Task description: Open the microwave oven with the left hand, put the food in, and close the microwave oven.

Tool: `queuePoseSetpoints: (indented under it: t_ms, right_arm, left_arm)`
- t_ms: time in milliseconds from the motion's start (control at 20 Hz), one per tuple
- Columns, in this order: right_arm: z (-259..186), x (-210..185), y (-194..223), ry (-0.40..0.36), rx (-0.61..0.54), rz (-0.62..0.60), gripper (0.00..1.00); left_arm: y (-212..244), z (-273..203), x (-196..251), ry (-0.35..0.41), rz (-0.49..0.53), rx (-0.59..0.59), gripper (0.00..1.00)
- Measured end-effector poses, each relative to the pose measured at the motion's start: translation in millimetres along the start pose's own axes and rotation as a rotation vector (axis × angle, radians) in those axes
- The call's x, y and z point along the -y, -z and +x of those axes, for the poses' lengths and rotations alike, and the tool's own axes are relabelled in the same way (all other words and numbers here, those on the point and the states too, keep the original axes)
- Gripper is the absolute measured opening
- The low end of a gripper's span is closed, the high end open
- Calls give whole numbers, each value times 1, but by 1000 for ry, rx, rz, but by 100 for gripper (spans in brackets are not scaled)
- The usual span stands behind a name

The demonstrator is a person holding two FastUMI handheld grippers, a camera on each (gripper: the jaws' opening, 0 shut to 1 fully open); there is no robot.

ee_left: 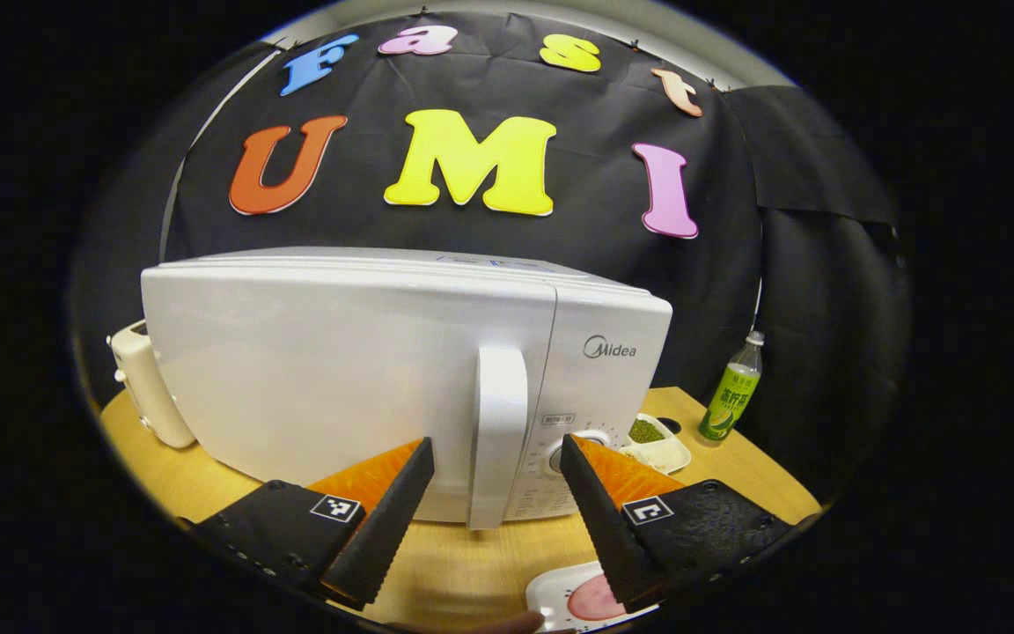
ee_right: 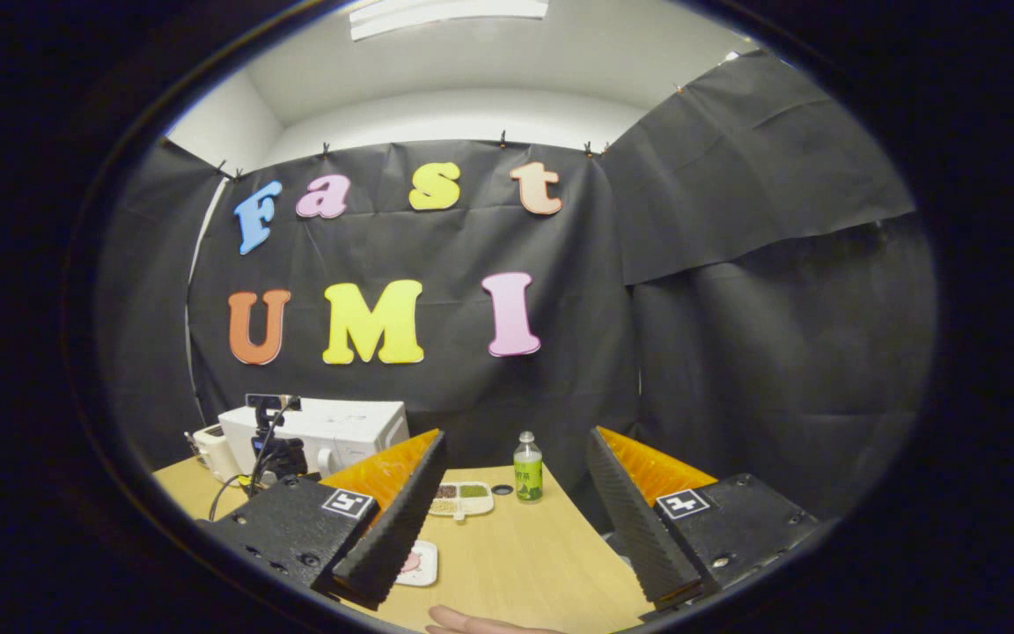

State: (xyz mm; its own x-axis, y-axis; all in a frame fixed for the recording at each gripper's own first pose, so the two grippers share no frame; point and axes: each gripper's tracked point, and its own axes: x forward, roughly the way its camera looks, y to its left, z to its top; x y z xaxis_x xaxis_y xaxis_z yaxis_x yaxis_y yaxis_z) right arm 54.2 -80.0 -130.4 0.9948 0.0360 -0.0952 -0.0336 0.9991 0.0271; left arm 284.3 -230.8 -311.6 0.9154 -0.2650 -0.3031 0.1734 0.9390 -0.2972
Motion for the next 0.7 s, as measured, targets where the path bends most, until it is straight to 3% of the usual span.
queuePoseSetpoints:
  t_ms: [50, 150, 200, 250, 350, 400, 450, 500, 650, 700]
  right_arm:
    - [1, 2, 3, 1, -1, 0, 100]
    - [4, 8, 10, 12, -10, 4, 95]
    - [5, 10, 11, 13, -16, 6, 100]
    - [6, 11, 14, 16, -20, 10, 95]
    - [9, 16, 19, 24, -27, 12, 100]
    - [10, 18, 20, 28, -28, 12, 100]
    - [10, 21, 22, 34, -29, 13, 96]
    - [11, 22, 23, 38, -32, 14, 95]
    - [14, 26, 31, 43, -47, 23, 100]
    - [14, 27, 33, 47, -50, 24, 96]
  left_arm:
    - [-1, 2, -1, 0, -17, 10, 92]
    - [-1, 3, -4, -29, -11, 23, 89]
    - [-1, 3, -5, -45, 9, 27, 87]
    - [1, 5, -8, -73, 41, 37, 87]
    - [4, 10, -15, -129, 85, 40, 82]
    - [4, 12, -16, -129, 98, 31, 67]
    - [6, 9, -7, -91, 85, 19, 61]
    - [7, 13, -6, -94, 96, 18, 25]
    - [8, 8, -8, -103, 133, 4, 28]
    - [6, 4, -6, -104, 126, 13, 20]
